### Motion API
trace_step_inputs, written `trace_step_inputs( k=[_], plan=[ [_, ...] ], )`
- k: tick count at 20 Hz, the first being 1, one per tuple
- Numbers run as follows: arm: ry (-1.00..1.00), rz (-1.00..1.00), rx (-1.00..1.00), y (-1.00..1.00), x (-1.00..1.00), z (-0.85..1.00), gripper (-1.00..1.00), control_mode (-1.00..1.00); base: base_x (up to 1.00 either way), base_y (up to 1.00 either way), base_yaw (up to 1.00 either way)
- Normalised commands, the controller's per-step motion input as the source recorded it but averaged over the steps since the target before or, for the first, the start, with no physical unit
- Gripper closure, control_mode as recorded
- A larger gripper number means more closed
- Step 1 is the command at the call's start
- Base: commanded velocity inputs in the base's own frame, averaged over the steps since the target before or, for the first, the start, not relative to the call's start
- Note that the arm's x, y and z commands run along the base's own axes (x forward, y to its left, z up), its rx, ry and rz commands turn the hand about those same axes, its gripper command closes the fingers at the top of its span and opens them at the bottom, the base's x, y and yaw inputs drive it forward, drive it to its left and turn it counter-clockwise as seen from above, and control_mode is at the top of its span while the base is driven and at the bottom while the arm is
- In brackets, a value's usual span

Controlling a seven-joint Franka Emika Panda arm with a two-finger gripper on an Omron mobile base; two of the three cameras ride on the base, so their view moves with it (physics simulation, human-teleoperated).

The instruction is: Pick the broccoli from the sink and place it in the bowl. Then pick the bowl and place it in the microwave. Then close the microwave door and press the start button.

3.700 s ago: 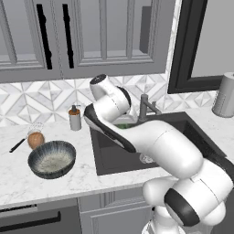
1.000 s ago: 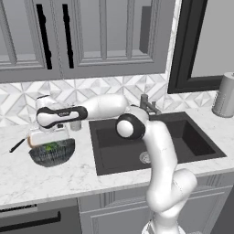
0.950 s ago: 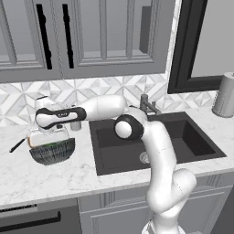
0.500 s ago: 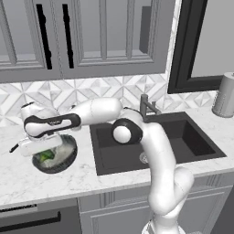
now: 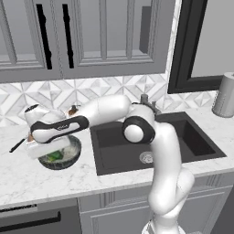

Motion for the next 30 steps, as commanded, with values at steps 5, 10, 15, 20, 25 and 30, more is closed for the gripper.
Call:
trace_step_inputs(
  k=[5, 10, 15, 20, 25, 30],
  plan=[
    [-0.01, 0.0, 0.0, -0.17, 0.38, 0.0, -1.0, -1.0, 0.0, 0.0, 0.0],
    [-0.01, 0.0, 0.0, -0.08, 0.0, -0.01, -1.0, -1.0, 0.0, 0.0, 0.0],
    [-0.03, -0.03, 0.0, 0.0, -0.46, 0.01, -1.0, -1.0, 0.0, 0.0, 0.0],
    [0.0, -0.08, 0.0, -0.1, -0.05, 0.18, -1.0, -1.0, 0.0, 0.0, 0.0],
    [0.0, -0.08, 0.0, -0.5, 0.0, 0.4, -1.0, -1.0, 0.0, 0.0, 0.0],
    [0.0, -0.1, 0.05, -0.58, 0.0, 0.29, -1.0, -1.0, 0.0, 0.0, 0.0]
  ],
)
